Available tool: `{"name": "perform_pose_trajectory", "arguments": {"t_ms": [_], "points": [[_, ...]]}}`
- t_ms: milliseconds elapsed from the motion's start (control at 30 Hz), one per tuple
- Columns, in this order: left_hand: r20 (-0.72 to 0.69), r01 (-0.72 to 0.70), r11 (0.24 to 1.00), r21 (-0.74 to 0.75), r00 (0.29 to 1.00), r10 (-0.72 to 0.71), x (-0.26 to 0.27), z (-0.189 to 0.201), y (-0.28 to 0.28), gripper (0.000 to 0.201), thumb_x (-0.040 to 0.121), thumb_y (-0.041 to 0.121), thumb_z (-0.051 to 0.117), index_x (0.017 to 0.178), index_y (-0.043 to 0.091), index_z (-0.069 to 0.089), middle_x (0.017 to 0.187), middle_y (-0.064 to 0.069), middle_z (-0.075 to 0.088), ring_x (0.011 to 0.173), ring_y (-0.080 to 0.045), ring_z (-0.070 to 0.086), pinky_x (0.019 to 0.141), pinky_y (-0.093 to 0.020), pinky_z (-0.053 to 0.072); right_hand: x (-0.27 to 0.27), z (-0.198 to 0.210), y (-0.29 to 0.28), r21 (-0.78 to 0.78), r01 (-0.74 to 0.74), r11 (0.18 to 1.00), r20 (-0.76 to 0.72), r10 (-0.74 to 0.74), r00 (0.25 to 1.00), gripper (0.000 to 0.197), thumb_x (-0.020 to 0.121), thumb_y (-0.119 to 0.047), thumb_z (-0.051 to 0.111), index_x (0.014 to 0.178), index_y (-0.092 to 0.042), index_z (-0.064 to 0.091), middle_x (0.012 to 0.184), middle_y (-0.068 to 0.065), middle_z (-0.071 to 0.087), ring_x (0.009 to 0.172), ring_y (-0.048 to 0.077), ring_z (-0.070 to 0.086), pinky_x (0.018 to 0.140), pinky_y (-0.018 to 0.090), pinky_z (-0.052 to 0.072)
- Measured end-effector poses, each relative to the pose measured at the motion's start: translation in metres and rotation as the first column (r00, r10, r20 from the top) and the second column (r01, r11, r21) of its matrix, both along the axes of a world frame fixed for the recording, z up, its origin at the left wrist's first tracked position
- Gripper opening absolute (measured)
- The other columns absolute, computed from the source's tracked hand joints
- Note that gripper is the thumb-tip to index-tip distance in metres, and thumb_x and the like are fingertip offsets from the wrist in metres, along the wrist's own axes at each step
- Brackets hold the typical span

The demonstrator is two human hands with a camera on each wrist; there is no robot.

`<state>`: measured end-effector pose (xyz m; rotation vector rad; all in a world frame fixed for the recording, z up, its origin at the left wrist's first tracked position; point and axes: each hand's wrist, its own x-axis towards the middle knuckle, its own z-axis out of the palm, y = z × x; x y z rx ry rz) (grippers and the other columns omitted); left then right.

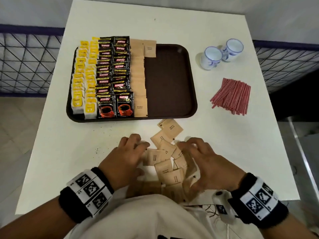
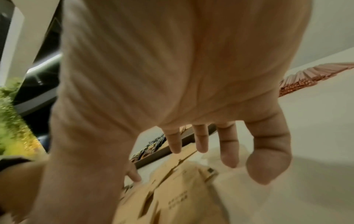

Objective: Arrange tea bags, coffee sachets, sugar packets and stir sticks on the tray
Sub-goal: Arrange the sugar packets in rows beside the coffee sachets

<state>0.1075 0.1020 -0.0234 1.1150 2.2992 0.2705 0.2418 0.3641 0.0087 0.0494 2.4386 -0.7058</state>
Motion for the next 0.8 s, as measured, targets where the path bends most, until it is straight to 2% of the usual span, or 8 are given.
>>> {"name": "perform_pose_trajectory", "arguments": {"t_ms": [67,167,233,333,400,467,667,800], "points": [[0.018,-0.006,1.000,0.012,1.000,0.006,0.002,0.000,0.000,0.085,0.071,0.036,0.086,0.143,0.026,0.043,0.144,-0.003,0.032,0.124,-0.025,0.041,0.090,-0.037,0.056,0.006,-0.006,-0.005,0.056,-0.083,0.995,-0.030,0.084,0.996,0.127,0.057,-0.052,0.081,0.152,-0.047,-0.003,0.153,-0.008,0.006,0.129,0.017,0.023,0.080,0.023,0.048],[0.034,0.035,0.999,0.022,0.999,-0.036,0.005,0.000,0.000,0.091,0.071,0.044,0.083,0.147,0.032,0.036,0.150,0.000,0.024,0.128,-0.023,0.037,0.094,-0.036,0.054,0.011,-0.018,-0.008,0.164,-0.157,0.974,-0.095,0.174,0.980,0.122,0.063,-0.050,0.075,0.153,-0.044,-0.006,0.158,-0.002,0.003,0.134,0.023,0.021,0.092,0.031,0.050],[0.013,0.089,0.996,0.008,0.996,-0.089,0.010,0.002,0.003,0.092,0.072,0.063,0.074,0.149,0.035,0.033,0.153,0.000,0.024,0.129,-0.024,0.038,0.096,-0.038,0.054,0.009,-0.023,-0.008,0.198,-0.162,0.967,-0.110,0.186,0.976,0.116,0.066,-0.046,0.073,0.154,-0.043,-0.002,0.158,0.001,0.004,0.134,0.026,0.022,0.096,0.035,0.049],[-0.036,0.132,0.991,-0.027,0.990,-0.133,0.017,0.002,0.009,0.091,0.072,0.083,0.050,0.148,0.037,0.031,0.151,-0.004,0.032,0.127,-0.029,0.043,0.093,-0.046,0.055,-0.004,-0.025,-0.008,0.168,-0.124,0.978,-0.128,0.146,0.981,0.114,0.066,-0.047,0.081,0.156,-0.040,0.011,0.155,0.000,0.010,0.133,0.023,0.021,0.089,0.026,0.044],[-0.050,0.132,0.991,-0.033,0.990,-0.134,0.016,0.002,0.014,0.090,0.072,0.072,0.057,0.149,0.036,0.027,0.151,-0.006,0.030,0.128,-0.031,0.043,0.095,-0.046,0.054,-0.013,-0.023,-0.008,0.129,-0.075,0.989,-0.143,0.094,0.985,0.109,0.070,-0.043,0.082,0.156,-0.040,0.015,0.151,-0.004,0.012,0.133,0.020,0.022,0.084,0.023,0.044],[-0.032,0.121,0.992,-0.036,0.992,-0.122,0.013,0.003,0.016,0.095,0.073,0.055,0.072,0.151,0.035,0.023,0.154,-0.005,0.024,0.132,-0.029,0.039,0.100,-0.041,0.052,-0.017,-0.019,-0.007,0.071,-0.009,0.997,-0.142,0.020,0.990,0.105,0.072,-0.040,0.082,0.154,-0.041,0.017,0.150,-0.007,0.012,0.134,0.018,0.023,0.088,0.031,0.051],[-0.025,0.177,0.980,-0.090,0.983,-0.180,0.009,0.012,0.002,0.106,0.074,0.046,0.078,0.155,0.039,0.010,0.158,0.000,0.013,0.134,-0.025,0.033,0.100,-0.029,0.048,0.001,-0.002,-0.004,0.082,0.246,0.966,-0.020,-0.245,0.969,0.127,0.059,-0.070,0.079,0.154,-0.029,0.007,0.148,-0.009,0.013,0.134,0.019,0.028,0.099,0.034,0.047],[0.067,0.102,0.994,-0.033,0.993,-0.100,0.013,0.004,0.010,0.107,0.074,0.034,0.084,0.157,0.033,0.016,0.154,0.003,0.016,0.135,-0.020,0.035,0.092,-0.021,0.047,0.002,-0.009,-0.030,0.112,0.264,0.958,-0.021,-0.264,0.964,0.128,0.054,-0.069,0.082,0.151,-0.023,0.013,0.143,-0.004,0.016,0.127,0.020,0.031,0.093,0.030,0.047]]}}
